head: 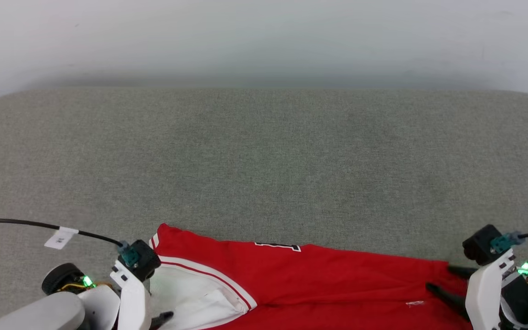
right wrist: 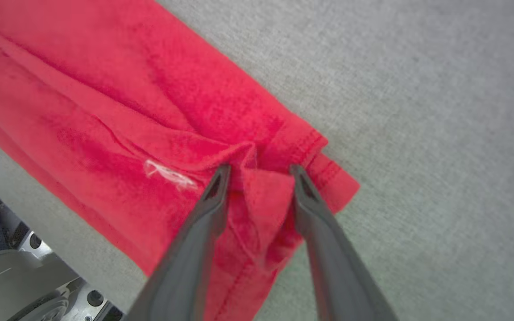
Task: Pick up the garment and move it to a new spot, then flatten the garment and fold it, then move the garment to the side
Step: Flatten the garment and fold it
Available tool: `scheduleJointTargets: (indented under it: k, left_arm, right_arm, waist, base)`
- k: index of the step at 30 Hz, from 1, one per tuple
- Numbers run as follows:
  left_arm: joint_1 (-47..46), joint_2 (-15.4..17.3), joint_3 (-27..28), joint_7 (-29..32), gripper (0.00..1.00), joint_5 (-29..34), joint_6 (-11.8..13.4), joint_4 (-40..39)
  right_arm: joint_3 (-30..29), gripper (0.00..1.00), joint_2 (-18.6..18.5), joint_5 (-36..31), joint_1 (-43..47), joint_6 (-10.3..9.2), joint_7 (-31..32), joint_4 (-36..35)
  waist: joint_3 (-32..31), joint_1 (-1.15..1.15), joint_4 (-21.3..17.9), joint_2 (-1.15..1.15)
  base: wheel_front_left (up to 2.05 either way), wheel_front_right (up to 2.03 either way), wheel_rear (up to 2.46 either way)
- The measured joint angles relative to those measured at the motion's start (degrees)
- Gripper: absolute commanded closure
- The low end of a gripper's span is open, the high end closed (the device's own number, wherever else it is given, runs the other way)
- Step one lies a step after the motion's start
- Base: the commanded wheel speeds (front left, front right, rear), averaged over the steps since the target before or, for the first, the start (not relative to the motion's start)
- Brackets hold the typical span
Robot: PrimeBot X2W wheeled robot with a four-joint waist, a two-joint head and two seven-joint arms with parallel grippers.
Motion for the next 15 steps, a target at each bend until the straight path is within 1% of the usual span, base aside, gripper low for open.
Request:
scheduleJointTargets:
  k: [3, 5, 6, 9, 11, 15]
  left_arm:
    - [-0.15, 0.88, 2.08, -5.46, 0.00, 1.27, 0.77, -1.13]
    - [-0.16, 1.00, 3.79, -9.83, 0.00, 2.38, 2.42, -2.25]
    - [-0.15, 1.03, 4.10, -12.16, 0.00, 4.15, 3.46, -2.55]
    - [0.60, 0.62, 6.01, -19.60, 0.00, 7.33, 7.94, -2.34]
    - [1.92, -0.80, 7.48, -24.63, 0.00, 8.25, 11.40, -2.29]
    - [2.92, -2.56, 9.87, -33.62, 0.00, 11.95, 17.51, -1.20]
  right_arm:
    - [-2.81, 0.00, -0.56, -0.29, 0.15, 0.00, -1.88, -2.79]
    - [-5.58, 0.00, -1.07, -0.37, 0.93, 0.00, -3.15, -4.72]
    - [-7.38, 0.00, -1.13, -0.40, 1.57, 0.00, -3.99, -5.54]
    - [-13.52, 0.00, -0.98, -1.68, 3.39, 0.00, -6.24, -7.25]
    - [-17.93, 0.00, -0.42, -3.01, 5.10, 0.00, -7.02, -7.44]
    - [-26.02, 0.00, 2.75, -5.15, 10.33, -0.01, -7.68, -6.58]
  waist:
    - [-0.79, 0.00, -0.10, 0.00]
    - [-1.27, 0.00, -0.10, 0.00]
    - [-1.47, 0.00, -0.07, 0.00]
    - [-1.68, 0.00, -0.12, 0.00]
    - [-1.57, 0.00, -0.13, 0.00]
    - [-1.12, 0.00, 0.06, 0.00]
  base:
    - [0.00, 0.00, 0.00]
    - [0.00, 0.00, 0.00]
    - [0.00, 0.00, 0.00]
    - [0.00, 0.00, 0.00]
    - [0.00, 0.00, 0.00]
    - [0.00, 0.00, 0.00]
